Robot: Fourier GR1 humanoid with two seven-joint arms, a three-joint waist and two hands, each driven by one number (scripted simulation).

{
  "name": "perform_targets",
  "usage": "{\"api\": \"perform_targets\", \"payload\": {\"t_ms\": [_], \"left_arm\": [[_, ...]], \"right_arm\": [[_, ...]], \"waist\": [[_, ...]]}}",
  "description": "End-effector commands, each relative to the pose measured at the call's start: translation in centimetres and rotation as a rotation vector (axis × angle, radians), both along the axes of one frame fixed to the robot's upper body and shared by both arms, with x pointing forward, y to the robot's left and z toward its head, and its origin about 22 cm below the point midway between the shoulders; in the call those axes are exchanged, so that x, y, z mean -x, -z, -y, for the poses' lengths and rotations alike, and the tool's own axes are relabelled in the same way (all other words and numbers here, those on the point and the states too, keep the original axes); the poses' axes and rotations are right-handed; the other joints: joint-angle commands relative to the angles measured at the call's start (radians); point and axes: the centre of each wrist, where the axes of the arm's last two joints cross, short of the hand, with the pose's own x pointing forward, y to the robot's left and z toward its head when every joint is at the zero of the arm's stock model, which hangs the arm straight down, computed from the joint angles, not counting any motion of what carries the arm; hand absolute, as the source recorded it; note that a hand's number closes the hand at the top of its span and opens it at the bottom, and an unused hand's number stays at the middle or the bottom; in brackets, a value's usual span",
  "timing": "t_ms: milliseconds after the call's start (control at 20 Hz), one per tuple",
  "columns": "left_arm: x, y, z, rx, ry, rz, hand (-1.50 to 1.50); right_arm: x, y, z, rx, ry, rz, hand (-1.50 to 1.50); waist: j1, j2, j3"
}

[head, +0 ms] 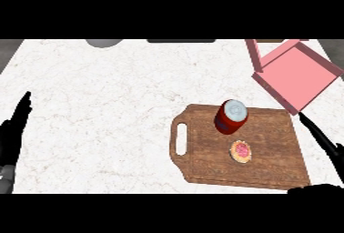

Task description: Pick the cupcake from the cutting board and place it in the cardboard box

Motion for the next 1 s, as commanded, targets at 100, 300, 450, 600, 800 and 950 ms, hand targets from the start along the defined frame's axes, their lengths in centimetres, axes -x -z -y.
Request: {"api": "perform_targets", "payload": {"t_ms": [100,300,450,600,800,950], "left_arm": [[0.0,0.2,1.5,0.003,0.024,0.000,0.00],[-1.0,-0.5,0.7,-0.012,0.017,0.006,0.00],[-1.9,0.4,1.3,0.005,0.017,-0.007,0.00],[-2.3,0.9,0.7,0.004,0.015,-0.008,0.00],[-0.6,1.7,0.5,0.007,0.012,-0.006,0.00],[-1.9,2.0,0.6,-0.012,0.013,0.014,0.00]], "right_arm": [[-1.9,-4.9,-1.0,0.277,-0.075,-0.133,-1.50],[-2.7,-5.4,-3.2,0.429,-0.118,-0.267,-1.50],[-4.3,-7.2,-6.3,0.492,-0.148,-0.316,-1.50],[-5.7,-7.3,-7.1,0.471,-0.173,-0.372,-1.50],[-5.6,-6.2,-8.4,0.527,-0.138,-0.403,-1.50],[-8.3,-5.2,-7.8,0.534,-0.150,-0.401,-1.50]], "waist": [[0.016,0.000,-0.001],[0.020,0.001,-0.001],[0.017,0.004,-0.001],[0.010,0.003,0.000],[0.009,0.001,0.001],[0.009,0.002,0.001]]}}
